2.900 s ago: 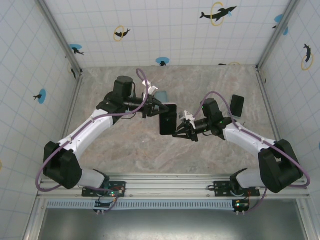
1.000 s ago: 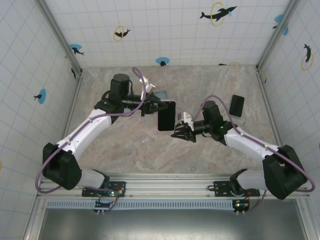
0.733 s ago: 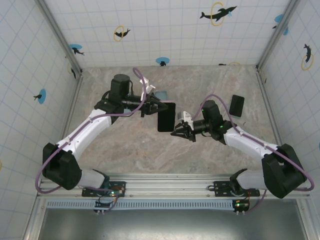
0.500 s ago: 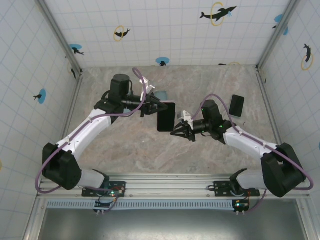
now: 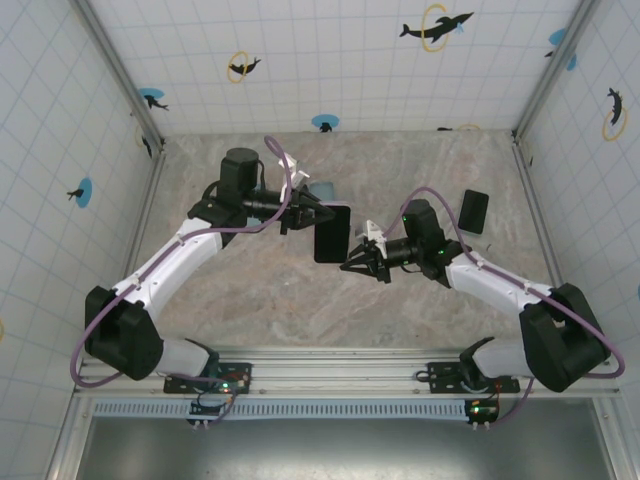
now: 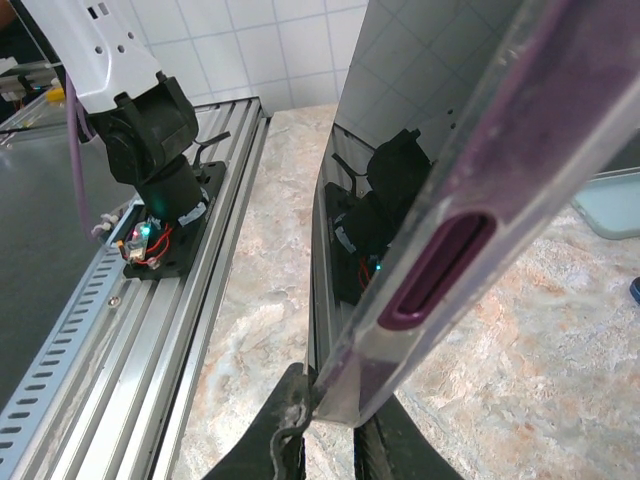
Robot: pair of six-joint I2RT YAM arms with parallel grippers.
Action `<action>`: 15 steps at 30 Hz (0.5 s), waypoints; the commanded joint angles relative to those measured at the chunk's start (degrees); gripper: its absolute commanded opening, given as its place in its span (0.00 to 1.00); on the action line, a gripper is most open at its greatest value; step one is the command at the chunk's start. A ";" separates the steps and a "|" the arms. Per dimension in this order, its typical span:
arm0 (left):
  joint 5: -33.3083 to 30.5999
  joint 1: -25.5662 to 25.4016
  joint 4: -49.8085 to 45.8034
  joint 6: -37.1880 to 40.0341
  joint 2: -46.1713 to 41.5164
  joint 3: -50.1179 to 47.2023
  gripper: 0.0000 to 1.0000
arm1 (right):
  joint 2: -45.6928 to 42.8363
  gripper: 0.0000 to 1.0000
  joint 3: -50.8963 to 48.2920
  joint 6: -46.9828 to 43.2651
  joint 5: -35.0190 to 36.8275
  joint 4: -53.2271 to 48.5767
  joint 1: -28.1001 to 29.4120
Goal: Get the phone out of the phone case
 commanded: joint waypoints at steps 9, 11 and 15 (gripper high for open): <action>2.07 0.21 2.00 -0.03 -0.86 1.59 0.00 | 0.89 0.19 1.98 1.11 -1.82 5.31 -0.23; 2.11 0.28 1.96 -0.03 -0.86 1.59 0.00 | 1.28 0.17 2.43 0.89 -2.04 4.61 -0.17; 2.05 0.35 1.48 -0.03 -0.95 1.92 0.00 | 1.53 0.11 3.14 -2.20 -1.49 0.96 0.09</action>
